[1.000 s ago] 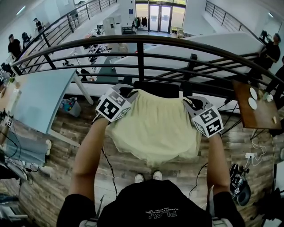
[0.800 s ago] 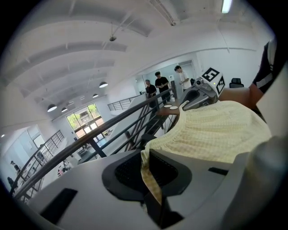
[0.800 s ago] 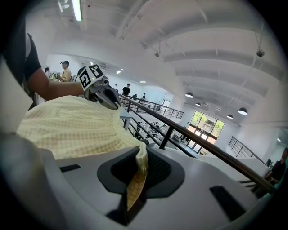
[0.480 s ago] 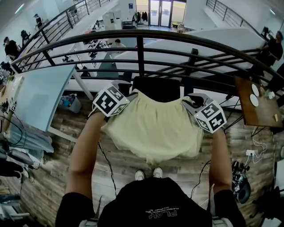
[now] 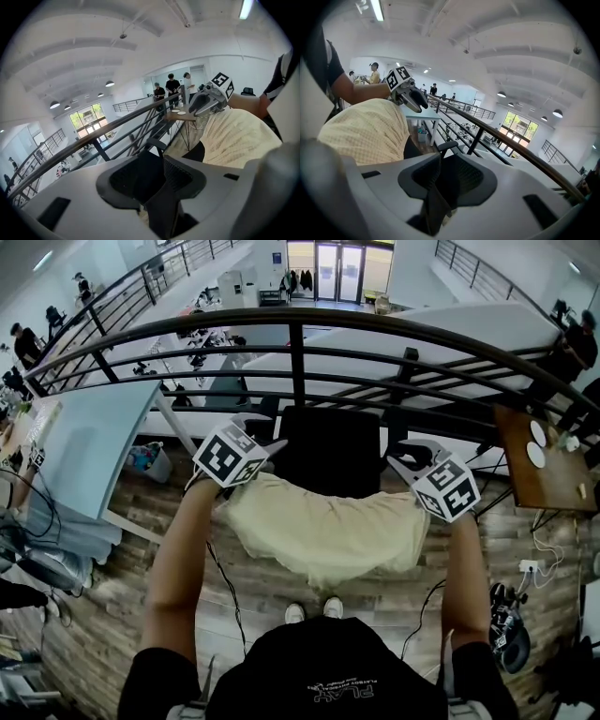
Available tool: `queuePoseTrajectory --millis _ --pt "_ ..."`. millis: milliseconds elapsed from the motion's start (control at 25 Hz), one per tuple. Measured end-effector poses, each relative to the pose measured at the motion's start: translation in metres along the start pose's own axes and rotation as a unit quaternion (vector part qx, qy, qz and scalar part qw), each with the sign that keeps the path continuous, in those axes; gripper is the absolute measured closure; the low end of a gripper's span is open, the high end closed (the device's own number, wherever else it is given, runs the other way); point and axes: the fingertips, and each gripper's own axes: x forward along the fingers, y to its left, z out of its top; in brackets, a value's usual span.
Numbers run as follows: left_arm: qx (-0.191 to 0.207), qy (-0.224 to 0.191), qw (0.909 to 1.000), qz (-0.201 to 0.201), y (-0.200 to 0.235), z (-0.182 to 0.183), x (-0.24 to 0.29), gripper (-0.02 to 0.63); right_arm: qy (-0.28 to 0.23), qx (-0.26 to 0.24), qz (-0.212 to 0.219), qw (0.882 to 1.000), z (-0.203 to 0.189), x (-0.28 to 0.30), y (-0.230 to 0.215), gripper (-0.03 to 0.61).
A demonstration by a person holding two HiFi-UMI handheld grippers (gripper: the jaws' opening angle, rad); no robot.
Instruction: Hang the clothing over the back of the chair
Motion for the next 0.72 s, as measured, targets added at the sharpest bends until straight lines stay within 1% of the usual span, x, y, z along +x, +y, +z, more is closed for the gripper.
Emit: queuePoseTrajectory --millis 200,360,440,560,640,720 --pt "0.002 -0.008 0.9999 0.012 0.0 0.008 -0.005 0.427 -0.009 -0.01 -0.015 1.0 0.008 -0.007 -0.003 0.468" --pt "0.007 -0.027 0.9991 0.03 0.001 0.018 -0.016 0.428 -0.033 -0.009 -0.049 0.998 0.022 -0.017 -0.01 0.483" --pt "0.011 -0.042 0.9983 0.038 -0.001 0.027 -0.023 0.428 -0.053 -0.006 -0.075 0.996 0.031 -0.026 -0.013 0.499" --pt "0.009 -0.067 0.9964 0.051 -0.002 0.041 -0.036 0.43 -0.086 0.0 -0.11 0.99 0.049 -0.04 -0.017 0.506" --pt "0.004 -0.088 0.9938 0.068 -0.001 0.049 -0.047 0.444 -0.106 0.004 -0.126 0.986 0.06 -0.048 -0.016 0.51" --pt "-0.002 -0.119 0.9888 0.091 0.0 0.059 -0.061 0.476 -0.13 0.012 -0.14 0.982 0.071 -0.056 -0.013 0.515"
